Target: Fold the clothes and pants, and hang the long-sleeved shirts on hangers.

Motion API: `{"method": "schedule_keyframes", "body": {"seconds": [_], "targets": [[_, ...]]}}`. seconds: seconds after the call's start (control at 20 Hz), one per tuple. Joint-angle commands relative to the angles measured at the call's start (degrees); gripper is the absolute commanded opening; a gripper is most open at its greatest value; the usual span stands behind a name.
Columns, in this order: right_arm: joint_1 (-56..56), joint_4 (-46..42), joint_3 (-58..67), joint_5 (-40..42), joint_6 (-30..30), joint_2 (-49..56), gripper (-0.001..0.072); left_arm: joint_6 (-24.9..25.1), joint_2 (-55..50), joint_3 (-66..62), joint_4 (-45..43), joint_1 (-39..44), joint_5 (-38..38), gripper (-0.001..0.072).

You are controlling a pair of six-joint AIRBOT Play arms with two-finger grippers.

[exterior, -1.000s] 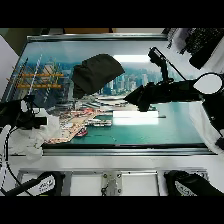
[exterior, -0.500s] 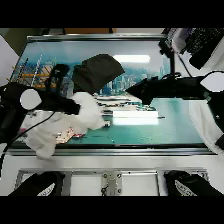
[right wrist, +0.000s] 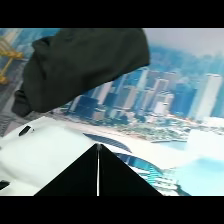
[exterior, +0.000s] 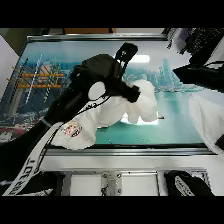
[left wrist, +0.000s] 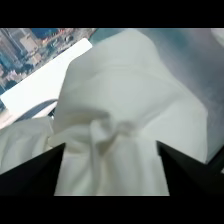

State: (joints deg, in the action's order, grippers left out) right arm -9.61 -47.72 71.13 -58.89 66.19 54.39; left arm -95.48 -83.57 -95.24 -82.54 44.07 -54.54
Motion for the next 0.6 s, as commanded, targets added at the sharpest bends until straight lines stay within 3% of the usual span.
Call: {"method": "schedule_keyframes", "body": {"seconds": [0.0, 0.1, 0.2, 0.4, 0.55], "targets": [[-3.08, -11.43, 0.02, -0.2, 6.03, -1.79, 0.0022, -3.72, -8.72, -11.04, 0.11, -4.98, -2.64, 0.072], [-3.17, -16.2, -0.02, -1.88, 7.28, -2.67, 0.0022, -4.0, -8.02, -11.72, 0.11, -12.02, -13.35, 0.072], [-3.17, -17.99, -0.22, -5.53, 7.61, -3.06, 0.0022, -3.39, -3.93, -4.24, 0.11, -18.75, -19.91, 0.072], [-3.15, -18.05, -4.37, -8.41, 7.63, -3.32, 0.0022, -2.97, 10.12, 25.07, 1.29, -28.02, -18.14, 0.072], [-3.13, -17.42, -8.79, -7.41, 8.83, -3.3, 0.0022, -2.25, 16.79, 44.19, 14.45, -32.11, -11.61, 0.072]]}}
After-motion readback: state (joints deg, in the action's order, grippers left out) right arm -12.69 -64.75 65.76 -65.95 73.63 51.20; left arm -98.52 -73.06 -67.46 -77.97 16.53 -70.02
